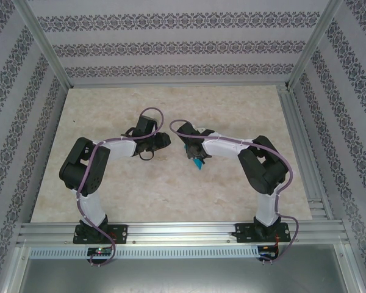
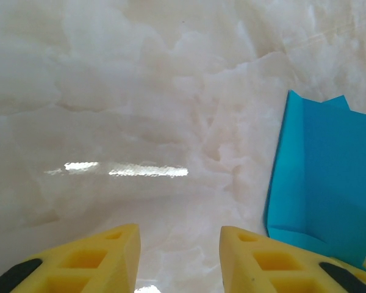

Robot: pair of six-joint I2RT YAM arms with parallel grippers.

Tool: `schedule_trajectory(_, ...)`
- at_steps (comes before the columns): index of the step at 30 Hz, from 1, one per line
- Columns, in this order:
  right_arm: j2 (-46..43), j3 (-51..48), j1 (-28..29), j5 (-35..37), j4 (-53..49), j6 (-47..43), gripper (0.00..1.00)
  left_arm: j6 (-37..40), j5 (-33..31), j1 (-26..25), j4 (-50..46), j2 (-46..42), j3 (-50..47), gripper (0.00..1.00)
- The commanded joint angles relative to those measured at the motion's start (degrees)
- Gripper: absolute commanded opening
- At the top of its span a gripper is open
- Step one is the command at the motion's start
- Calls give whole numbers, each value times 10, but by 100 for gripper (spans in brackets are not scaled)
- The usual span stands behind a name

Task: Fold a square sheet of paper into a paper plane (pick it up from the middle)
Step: Pick up the paper plane from the center of the table.

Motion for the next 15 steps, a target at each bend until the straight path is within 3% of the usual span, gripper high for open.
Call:
schedule_trajectory(1, 14, 13, 7, -2, 1, -8, 19, 1, -19, 0, -24, -16, -1, 41)
schedule_trajectory(15, 14, 7, 7, -10, 13, -3, 25, 8, -29, 1, -38, -24, 2, 42)
